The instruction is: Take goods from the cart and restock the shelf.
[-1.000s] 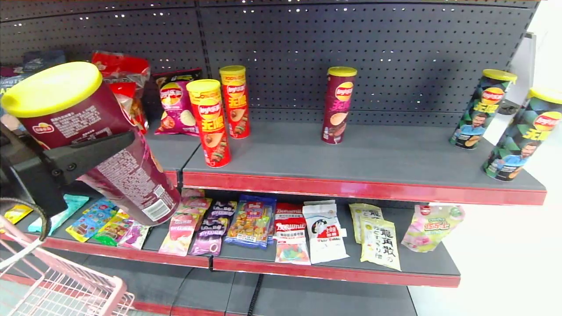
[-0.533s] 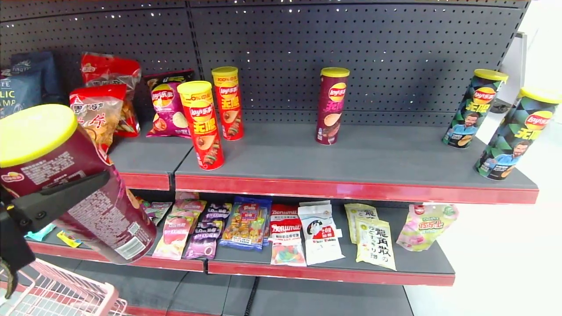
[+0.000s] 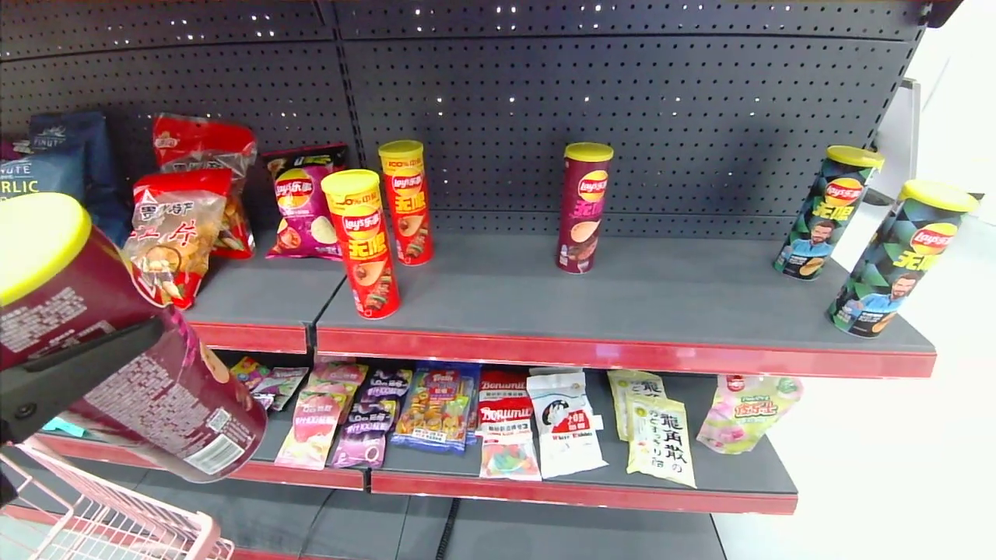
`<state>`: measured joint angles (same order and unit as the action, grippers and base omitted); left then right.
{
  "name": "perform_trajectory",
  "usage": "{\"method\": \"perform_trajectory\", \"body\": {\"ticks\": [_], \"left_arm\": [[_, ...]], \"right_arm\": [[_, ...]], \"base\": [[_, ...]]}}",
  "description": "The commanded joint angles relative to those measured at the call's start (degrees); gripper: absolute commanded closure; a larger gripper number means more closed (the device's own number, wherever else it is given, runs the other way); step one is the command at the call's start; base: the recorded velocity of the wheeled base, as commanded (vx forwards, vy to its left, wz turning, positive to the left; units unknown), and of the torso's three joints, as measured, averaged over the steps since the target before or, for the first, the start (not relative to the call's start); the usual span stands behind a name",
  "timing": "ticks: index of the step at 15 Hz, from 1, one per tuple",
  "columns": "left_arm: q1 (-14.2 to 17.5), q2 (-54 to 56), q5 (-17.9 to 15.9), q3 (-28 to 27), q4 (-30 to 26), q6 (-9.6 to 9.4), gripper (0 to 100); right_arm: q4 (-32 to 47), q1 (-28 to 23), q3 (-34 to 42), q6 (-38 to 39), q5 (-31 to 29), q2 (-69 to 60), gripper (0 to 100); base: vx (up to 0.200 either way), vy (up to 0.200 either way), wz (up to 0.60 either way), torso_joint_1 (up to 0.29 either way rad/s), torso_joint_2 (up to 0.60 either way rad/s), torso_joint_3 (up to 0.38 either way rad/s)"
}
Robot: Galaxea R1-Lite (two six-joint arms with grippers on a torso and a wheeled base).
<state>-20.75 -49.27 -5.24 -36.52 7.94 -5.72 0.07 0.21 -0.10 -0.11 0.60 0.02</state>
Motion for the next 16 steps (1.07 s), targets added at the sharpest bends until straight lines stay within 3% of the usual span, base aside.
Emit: {"method": "perform_trajectory", "body": {"ticks": [1,5,7,13,16], "left_arm": [[-0.3,1.1,-1.0,0.0,0.1,0.18,100],[0.1,1.8,-1.3,1.7,0.0,-4.04,100],[0.1,1.8,-1.2,2.2,0.0,-4.65,100],[0.1,2.0,-1.2,2.6,0.1,-4.92,100],[0.1,2.6,-1.2,2.6,0.1,-5.01,100]], "right_arm": [[0.0,0.0,0.0,0.0,0.0,0.0,0],[0.0,0.1,0.0,0.0,0.0,0.0,0],[0.0,0.1,0.0,-0.1,0.0,0.0,0],[0.0,0.1,0.0,0.0,0.0,0.0,0],[0.0,0.1,0.0,-0.1,0.1,0.0,0]], "base": [[0.000,0.000,0.00,0.000,0.00,0.000],[0.000,0.000,0.00,0.000,0.00,0.000],[0.000,0.000,0.00,0.000,0.00,0.000],[0.200,0.000,0.00,0.007,0.00,0.004],[0.000,0.000,0.00,0.000,0.00,0.000]]}}
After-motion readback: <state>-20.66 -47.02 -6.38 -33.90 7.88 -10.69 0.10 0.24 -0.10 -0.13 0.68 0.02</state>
